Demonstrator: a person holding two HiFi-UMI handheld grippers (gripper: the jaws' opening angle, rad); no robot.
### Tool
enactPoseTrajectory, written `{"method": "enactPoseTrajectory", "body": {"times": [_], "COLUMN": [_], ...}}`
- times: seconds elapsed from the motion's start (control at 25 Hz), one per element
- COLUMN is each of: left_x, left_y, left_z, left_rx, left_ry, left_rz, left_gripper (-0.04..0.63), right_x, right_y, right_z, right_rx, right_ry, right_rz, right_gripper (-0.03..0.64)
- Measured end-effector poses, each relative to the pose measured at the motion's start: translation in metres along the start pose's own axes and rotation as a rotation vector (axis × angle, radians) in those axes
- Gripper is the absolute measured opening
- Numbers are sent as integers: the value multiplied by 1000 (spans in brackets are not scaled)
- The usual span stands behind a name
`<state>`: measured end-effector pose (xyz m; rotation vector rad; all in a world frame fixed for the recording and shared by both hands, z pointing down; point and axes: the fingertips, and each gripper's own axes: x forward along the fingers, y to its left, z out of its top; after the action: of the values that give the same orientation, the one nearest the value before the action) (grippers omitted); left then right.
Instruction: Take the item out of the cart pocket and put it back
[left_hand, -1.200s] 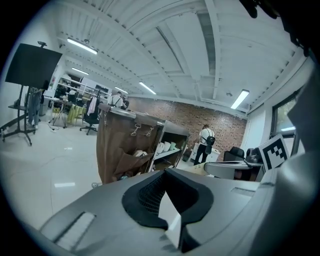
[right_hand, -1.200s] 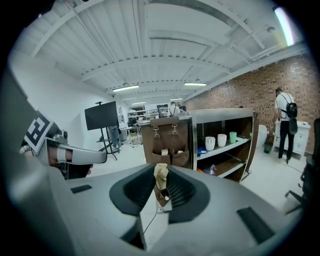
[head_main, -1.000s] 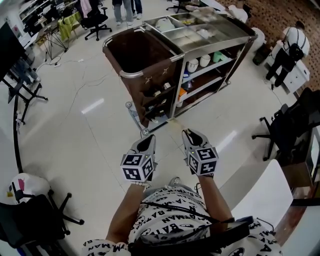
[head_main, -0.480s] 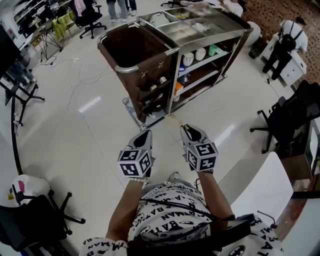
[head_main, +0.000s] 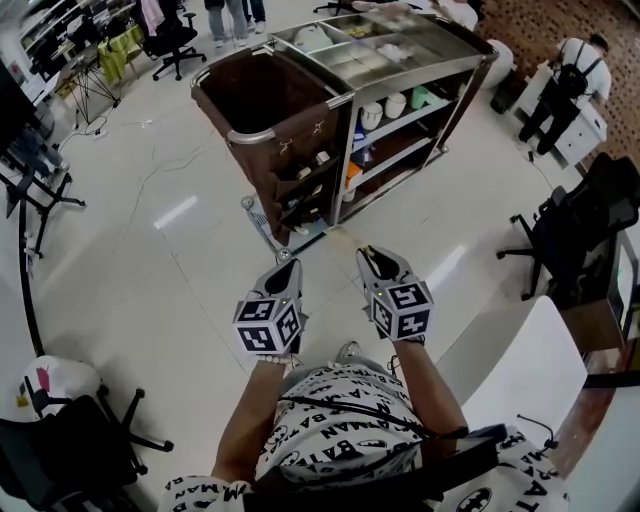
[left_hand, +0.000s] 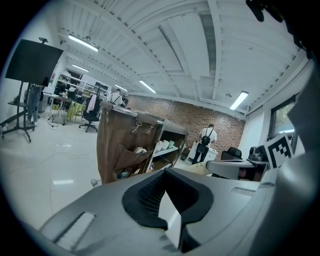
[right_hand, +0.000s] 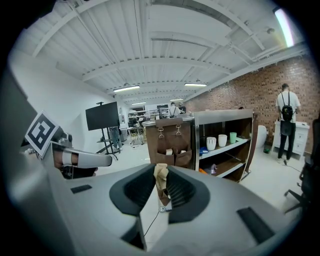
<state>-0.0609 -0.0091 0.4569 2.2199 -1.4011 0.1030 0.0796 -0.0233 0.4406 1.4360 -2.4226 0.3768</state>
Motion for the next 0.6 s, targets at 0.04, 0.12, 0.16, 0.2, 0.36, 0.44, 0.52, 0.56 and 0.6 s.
{"method": "enactPoseTrajectory", "body": {"times": [0.04,0.12,0.16,0.2,0.36,0.44,0.52,0.56,0.6], "left_x": [-1,-3,-4,-5,-11,-14,-17,-19,-21], "left_y": [0,2,3,5,17,23,30,33,35], "left_z": [0,1,1,1,2,2,1,0,0], "left_rx": [1,2,1,2,7,6,4,4,5], "left_ry": [1,2,3,5,15,19,23,24,26], "left_rz": [-3,-10,-14,-18,-34,-43,-51,-54,-58], "left_gripper": [2,2,2,2,2,2,2,2,2], "right_x": [0,0,0,0,5,8,10,10,10], "right_y": [1,5,7,10,24,31,39,42,46], "right_z": [1,2,2,3,5,4,2,1,0], "right_rx": [0,-1,-2,-2,0,2,2,2,3], "right_ry": [-1,-2,-2,-2,-5,-3,0,1,1], "right_rz": [-2,-6,-9,-12,-27,-36,-44,-47,-50], "right_gripper": [81,81,81,81,81,81,81,81,81]}}
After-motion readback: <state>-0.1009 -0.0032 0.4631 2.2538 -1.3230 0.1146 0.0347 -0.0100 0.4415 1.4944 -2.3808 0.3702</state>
